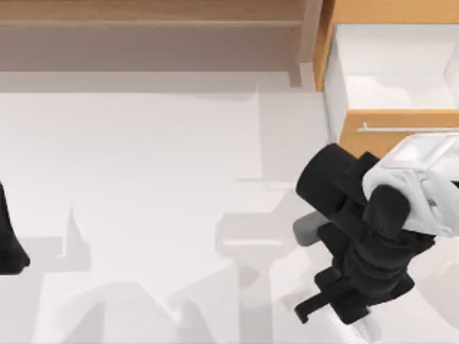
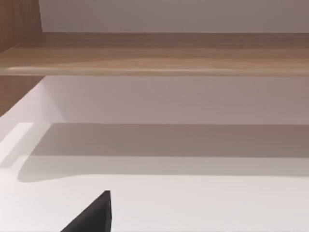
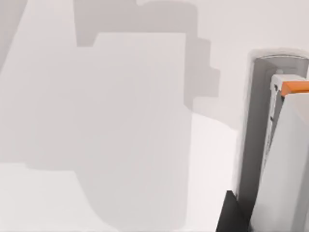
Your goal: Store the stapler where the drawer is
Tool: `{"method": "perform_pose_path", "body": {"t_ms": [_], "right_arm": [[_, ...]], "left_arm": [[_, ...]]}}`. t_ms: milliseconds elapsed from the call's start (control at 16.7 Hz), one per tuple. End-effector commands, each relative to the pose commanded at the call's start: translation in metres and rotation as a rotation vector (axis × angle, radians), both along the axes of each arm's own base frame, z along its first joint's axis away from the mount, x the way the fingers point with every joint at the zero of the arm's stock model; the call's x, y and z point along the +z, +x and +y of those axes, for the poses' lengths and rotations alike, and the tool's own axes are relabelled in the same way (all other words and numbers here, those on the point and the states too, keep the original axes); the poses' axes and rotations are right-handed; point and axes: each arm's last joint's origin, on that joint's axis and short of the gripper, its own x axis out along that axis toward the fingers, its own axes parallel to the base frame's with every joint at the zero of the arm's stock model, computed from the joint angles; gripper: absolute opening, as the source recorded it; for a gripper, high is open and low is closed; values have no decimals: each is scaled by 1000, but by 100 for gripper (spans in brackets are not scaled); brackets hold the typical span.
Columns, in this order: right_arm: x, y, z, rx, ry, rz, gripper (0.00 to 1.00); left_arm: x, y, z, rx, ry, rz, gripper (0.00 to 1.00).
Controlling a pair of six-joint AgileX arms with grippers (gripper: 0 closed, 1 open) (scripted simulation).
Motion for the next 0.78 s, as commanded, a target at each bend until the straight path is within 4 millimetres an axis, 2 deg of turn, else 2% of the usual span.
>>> {"method": "perform_pose_path", "body": {"t_ms": [180, 360, 600, 780], "right_arm": [[-2, 0, 0, -1, -3, 3, 0], [17, 16, -2, -24, 20, -55, 0], [72, 63, -12, -97, 54, -203, 0], [116, 107, -31, -173, 54, -308, 0]], "left_arm": [[0, 0, 0, 0, 0, 0, 100], [0, 0, 0, 0, 0, 0, 100], [0, 0, 0, 0, 0, 0, 100], [0, 0, 0, 0, 0, 0, 100]]}}
